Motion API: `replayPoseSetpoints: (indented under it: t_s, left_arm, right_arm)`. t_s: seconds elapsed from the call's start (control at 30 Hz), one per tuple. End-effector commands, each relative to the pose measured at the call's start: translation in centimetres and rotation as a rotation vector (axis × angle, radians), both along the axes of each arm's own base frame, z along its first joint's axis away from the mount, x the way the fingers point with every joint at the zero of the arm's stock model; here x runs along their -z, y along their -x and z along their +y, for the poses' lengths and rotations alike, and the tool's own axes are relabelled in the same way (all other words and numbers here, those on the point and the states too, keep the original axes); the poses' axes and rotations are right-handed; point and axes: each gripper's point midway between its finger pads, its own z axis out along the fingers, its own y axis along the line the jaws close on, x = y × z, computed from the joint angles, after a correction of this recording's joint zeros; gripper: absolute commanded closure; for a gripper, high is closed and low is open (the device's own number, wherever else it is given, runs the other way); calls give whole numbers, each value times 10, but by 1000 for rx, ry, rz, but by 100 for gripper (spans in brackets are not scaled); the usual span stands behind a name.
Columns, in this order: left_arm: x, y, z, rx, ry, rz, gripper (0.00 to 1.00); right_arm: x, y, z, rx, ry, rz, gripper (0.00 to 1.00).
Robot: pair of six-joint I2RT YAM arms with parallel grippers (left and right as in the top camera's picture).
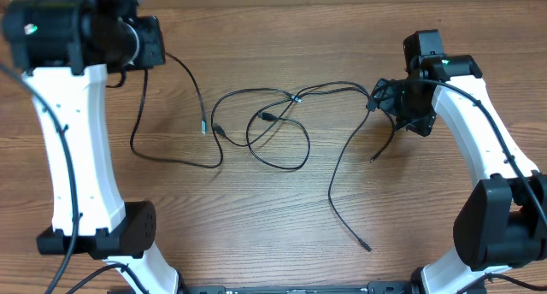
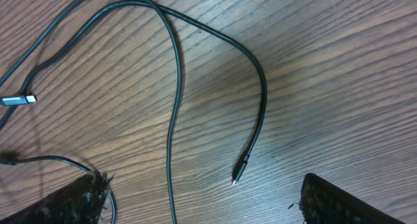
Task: Untangle cables
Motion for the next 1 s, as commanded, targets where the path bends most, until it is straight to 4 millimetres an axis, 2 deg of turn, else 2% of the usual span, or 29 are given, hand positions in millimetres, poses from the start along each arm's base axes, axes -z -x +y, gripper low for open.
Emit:
replayPoseSetpoints:
  t_s: [0.0, 0.1, 0.17, 0.2, 0.23, 0.27, 0.3, 0.4, 0.5, 0.6, 0.67, 0.73, 0.83, 0.97]
  left_arm:
    - [51, 5, 10, -31, -65, 177, 95]
    - [81, 10, 18, -45, -113, 269, 93]
    - [99, 11, 20, -45, -125, 310, 83]
    - [108, 10, 19, -41, -125, 325, 65]
    - [117, 9, 19, -40, -126, 338, 42]
    - [125, 8, 19, -39, -127, 345, 13]
    - [131, 6, 19, -36, -127, 348, 0]
    - [138, 2, 17, -31, -113, 343, 0]
    - [126, -4, 7, 4, -66, 290, 0]
    - [94, -9, -7, 38, 5, 177, 1]
    - [63, -8, -13, 56, 40, 77, 0]
    - [36, -2, -17, 68, 59, -8, 0]
    - [3, 22, -16, 84, 52, -95, 0]
    - [-10, 52, -15, 95, 43, -90, 1]
  right_arm:
    - [-1, 0, 2, -11, 0, -7, 7]
    - [-2, -1, 2, -11, 0, -10, 7]
    - [-2, -1, 2, -11, 0, -12, 7]
    - [-2, -1, 2, -11, 0, -13, 7]
    - [-2, -1, 2, -11, -1, -13, 7]
    - [-2, -2, 2, -11, -1, -13, 7]
    - [-2, -2, 2, -11, 0, -13, 6]
    - [-2, -1, 2, -11, 0, -11, 7]
    - [-1, 0, 2, -11, 0, -8, 7]
    - [-2, -1, 2, -11, 0, -10, 6]
    - [-2, 0, 2, -11, 0, -9, 4]
    - [-2, -1, 2, -11, 0, -9, 2]
    - [-2, -1, 2, -11, -1, -12, 1]
    - [-2, -4, 2, -11, -3, -25, 0]
